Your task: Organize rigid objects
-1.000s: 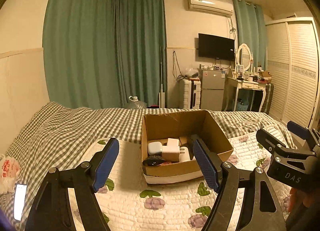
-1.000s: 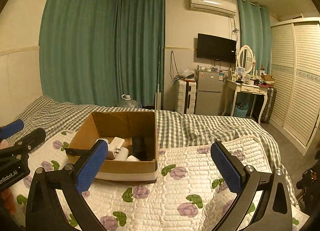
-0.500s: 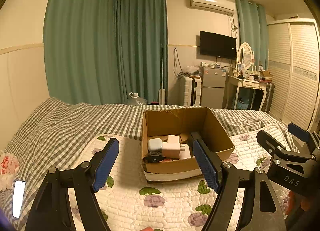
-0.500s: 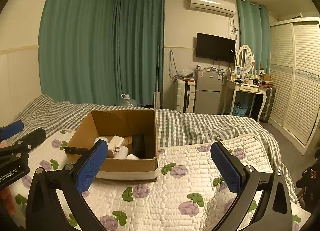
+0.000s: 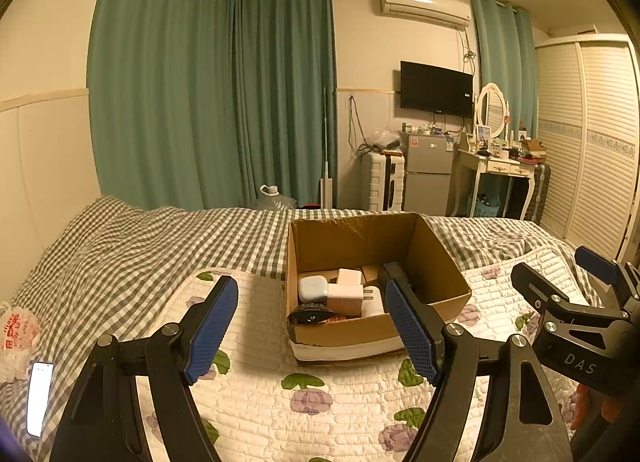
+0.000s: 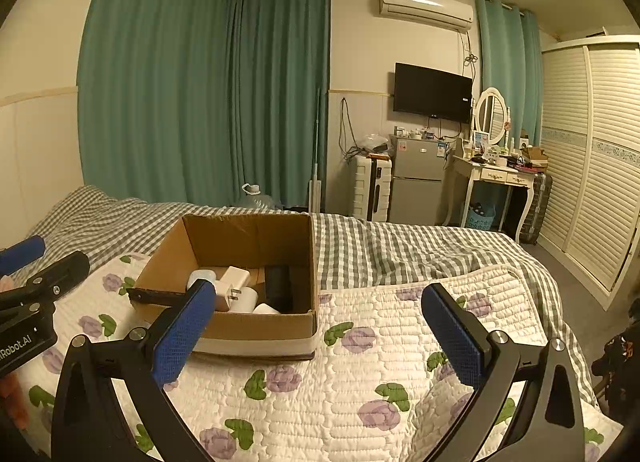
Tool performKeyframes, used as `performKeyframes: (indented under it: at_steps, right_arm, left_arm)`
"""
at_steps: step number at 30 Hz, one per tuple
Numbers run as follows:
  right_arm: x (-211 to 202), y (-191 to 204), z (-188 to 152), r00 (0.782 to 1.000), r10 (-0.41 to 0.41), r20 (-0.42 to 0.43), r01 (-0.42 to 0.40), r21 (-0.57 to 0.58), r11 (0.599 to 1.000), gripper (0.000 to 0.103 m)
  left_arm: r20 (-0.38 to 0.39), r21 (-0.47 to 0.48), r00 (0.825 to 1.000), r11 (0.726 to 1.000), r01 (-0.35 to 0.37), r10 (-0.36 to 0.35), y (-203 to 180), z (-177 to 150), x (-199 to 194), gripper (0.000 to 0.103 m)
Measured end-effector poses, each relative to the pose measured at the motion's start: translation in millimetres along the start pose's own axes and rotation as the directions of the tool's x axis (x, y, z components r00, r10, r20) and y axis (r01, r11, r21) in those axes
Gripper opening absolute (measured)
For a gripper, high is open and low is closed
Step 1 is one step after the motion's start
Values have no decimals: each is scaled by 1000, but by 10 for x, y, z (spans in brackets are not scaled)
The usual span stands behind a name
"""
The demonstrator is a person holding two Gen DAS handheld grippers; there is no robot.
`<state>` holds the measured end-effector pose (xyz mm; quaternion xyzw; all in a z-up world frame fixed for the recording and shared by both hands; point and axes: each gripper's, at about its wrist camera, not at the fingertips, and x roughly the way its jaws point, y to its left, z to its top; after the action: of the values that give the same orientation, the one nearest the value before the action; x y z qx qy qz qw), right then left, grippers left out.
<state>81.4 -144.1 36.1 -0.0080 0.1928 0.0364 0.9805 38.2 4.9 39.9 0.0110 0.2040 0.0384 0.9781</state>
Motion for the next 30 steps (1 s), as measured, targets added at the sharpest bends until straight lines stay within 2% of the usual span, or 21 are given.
performKeyframes:
  at_steps: [30]
  right_arm:
    - [51,55,-44,1000,3,-28,-3,-3,1000,103]
  left_arm:
    - [-15,-8,1000,1000,-2,2,-1,-12,6,79]
